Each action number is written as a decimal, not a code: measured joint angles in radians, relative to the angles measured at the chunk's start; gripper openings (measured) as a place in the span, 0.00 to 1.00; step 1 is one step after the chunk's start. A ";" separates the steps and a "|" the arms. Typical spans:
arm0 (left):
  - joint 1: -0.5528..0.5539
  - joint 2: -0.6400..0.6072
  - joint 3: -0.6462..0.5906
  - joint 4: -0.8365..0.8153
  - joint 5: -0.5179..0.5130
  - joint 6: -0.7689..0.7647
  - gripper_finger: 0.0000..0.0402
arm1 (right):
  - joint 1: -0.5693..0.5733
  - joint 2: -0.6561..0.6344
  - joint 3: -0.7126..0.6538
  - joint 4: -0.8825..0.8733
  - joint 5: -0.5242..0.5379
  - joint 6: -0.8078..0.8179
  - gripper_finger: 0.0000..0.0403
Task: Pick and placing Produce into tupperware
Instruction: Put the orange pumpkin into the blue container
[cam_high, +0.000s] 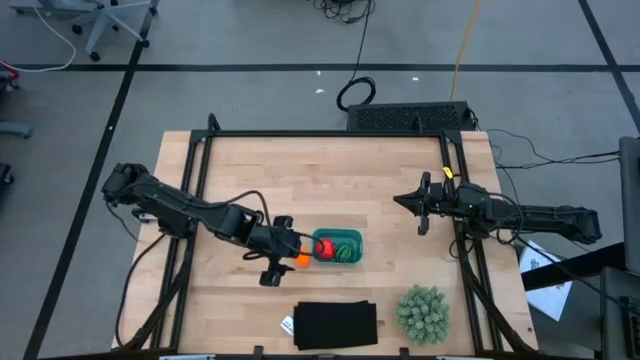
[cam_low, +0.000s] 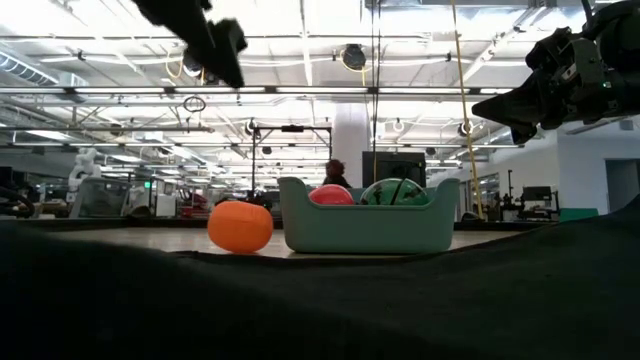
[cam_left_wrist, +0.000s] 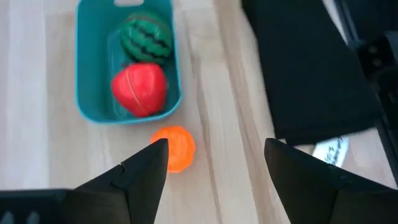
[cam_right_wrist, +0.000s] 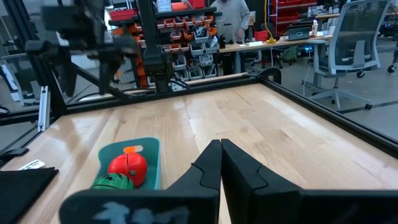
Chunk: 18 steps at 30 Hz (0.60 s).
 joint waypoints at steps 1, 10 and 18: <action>0.007 0.000 -0.020 0.022 0.001 -0.034 0.67 | 0.000 0.000 0.000 0.000 0.000 0.000 0.00; 0.054 0.000 -0.223 0.239 0.096 -0.125 0.88 | 0.000 0.000 0.000 0.000 0.000 0.000 0.00; 0.053 0.000 -0.296 0.350 0.044 -0.011 0.95 | 0.000 0.000 0.000 0.000 0.001 0.000 0.00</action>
